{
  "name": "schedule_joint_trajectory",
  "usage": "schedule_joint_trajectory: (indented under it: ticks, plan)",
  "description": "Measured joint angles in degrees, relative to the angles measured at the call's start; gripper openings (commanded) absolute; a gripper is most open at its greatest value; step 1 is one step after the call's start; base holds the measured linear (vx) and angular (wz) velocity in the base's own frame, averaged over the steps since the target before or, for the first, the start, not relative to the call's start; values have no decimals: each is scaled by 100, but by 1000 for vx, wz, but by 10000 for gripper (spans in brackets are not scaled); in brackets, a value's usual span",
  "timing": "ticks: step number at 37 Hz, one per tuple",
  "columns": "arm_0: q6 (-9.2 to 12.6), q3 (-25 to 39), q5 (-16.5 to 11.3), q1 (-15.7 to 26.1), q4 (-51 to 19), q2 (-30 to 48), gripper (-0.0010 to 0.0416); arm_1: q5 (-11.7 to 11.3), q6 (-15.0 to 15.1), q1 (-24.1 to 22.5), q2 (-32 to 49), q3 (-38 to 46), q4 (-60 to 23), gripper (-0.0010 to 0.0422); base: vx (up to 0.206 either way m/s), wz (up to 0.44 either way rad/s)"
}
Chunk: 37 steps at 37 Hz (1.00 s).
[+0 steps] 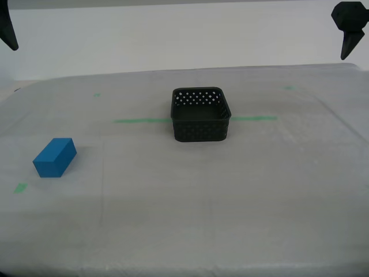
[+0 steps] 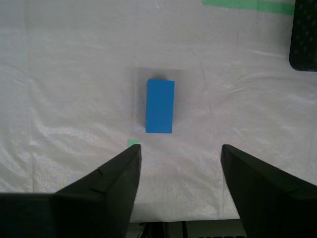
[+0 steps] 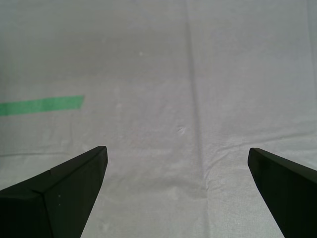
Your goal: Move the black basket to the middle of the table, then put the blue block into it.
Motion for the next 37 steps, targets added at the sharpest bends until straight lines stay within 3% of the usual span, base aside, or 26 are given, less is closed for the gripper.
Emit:
schedule_joint_trajectory:
  ticks: [10, 17, 22, 28, 33, 37]
  plan:
    - [0, 0, -2, 4, 13, 0, 399, 0, 2, 0, -2, 0, -26, 405, 0, 0]
    - [0, 0, -2, -2, 13, 0, 398, 0, -52, 0, -2, -4, -22, 369, 0, 0]
    - [0, 0, -2, 0, 13, 0, 398, -15, -175, 0, -2, -7, 4, 369, 0, 0]
    - [0, 0, -2, 2, 13, 0, 398, -72, -37, 0, -4, -35, -15, 403, 0, 0]
    - [0, 0, -2, -2, 15, 0, 398, -133, 7, 0, -4, -35, -26, 394, 0, 0]
    - [0, 0, -2, 0, 15, 0, 398, -136, 240, -13, -2, -35, -26, 403, 0, 0]
